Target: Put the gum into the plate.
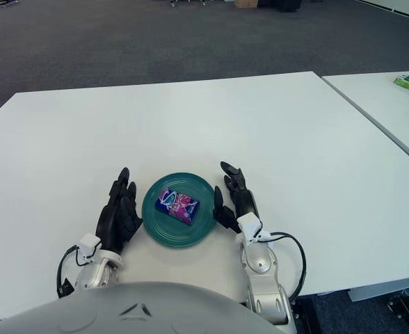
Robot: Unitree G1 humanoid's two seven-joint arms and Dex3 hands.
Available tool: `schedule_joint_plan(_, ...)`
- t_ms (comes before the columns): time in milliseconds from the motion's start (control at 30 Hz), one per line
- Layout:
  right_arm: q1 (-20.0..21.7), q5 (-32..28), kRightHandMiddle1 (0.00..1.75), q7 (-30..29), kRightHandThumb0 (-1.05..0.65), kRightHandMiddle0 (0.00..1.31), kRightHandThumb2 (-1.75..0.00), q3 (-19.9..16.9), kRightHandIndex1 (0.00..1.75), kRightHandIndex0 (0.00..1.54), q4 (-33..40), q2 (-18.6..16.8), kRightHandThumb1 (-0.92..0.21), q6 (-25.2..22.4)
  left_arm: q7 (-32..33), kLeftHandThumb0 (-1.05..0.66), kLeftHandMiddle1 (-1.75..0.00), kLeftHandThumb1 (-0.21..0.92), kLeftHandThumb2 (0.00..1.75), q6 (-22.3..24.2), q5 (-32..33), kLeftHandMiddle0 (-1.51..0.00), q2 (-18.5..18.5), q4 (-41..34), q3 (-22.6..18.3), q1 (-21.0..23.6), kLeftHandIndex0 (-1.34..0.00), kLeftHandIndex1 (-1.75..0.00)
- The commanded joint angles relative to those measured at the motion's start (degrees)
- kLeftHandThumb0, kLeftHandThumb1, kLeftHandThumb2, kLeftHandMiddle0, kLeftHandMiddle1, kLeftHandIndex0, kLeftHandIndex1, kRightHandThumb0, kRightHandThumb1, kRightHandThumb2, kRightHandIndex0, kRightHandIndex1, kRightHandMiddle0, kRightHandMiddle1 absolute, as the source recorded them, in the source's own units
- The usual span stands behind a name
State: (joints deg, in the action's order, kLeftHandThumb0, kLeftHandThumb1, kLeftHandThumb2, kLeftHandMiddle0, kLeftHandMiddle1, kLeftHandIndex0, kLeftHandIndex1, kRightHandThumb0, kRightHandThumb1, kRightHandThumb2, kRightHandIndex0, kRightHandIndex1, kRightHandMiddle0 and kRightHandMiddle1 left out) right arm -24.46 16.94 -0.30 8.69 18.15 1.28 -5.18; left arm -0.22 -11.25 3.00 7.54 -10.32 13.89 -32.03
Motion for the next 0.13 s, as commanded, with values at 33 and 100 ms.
schedule_joint_plan(33, -0.6, 2.2, 0.42, 0.5, -0.78, 0.00, -0.90, 0.0, 0.00, 0.07, -2.1, 3.4, -0.92, -1.1, 0.1, -1.02, 0.00, 0.92, 1.02, 1.6, 0.3, -0.05, -0.2, 1.4, 0.1, -0.9, -0.03, -0.09)
schedule_joint_plan(100, -0.4, 2.6, 0.41, 0.7, -0.79, 0.00, -0.90, -0.1, 0.00, 0.06, -2.4, 3.6, -0.92, -1.0, 0.2, -1.02, 0.00, 0.92, 1.03, 1.5, 0.3, -0.05, -0.2, 1.5, 0.1, -0.8, -0.03, -0.09)
